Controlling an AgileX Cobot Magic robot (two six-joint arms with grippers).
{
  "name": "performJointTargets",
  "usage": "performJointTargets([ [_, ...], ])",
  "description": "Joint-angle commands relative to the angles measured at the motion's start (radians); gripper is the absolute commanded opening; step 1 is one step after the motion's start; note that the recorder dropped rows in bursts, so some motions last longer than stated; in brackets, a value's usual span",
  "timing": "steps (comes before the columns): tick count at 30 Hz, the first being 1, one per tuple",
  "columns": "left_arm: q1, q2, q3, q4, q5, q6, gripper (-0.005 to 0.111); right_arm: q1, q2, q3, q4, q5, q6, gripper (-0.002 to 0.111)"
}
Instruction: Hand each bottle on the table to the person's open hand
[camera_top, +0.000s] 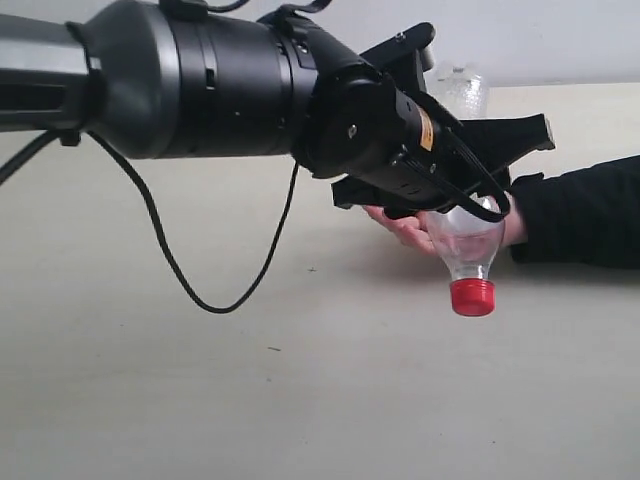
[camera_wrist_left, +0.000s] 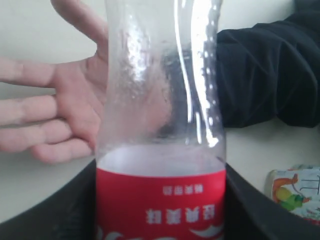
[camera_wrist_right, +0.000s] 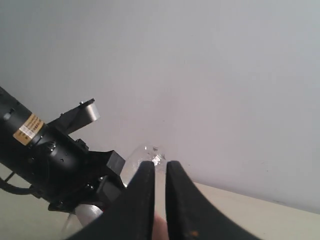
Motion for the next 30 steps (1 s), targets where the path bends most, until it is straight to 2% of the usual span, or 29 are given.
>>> performJointTargets([
  [1,-0.002,0.041,0.001,-0.006,-0.079,-0.085,0.0,-0.004,-0.004,0.002,-0.001,0.0,-0.009,0.01],
  [5,-0.002,0.072,0.001,-0.006,-0.118,-0.136,0.0,-0.004,-0.004,0.002,-0.001,0.0,-0.009,0.01],
  [17,0.027,0.092,0.001,-0.001,-0.131,-0.132,0.0,-0.004,-0.004,0.002,-0.001,0.0,-0.009,0.01],
  [30,0.027,0.119,0.001,0.003,-0.141,-0.11,0.0,-0.004,-0.004,0.002,-0.001,0.0,-0.009,0.01],
])
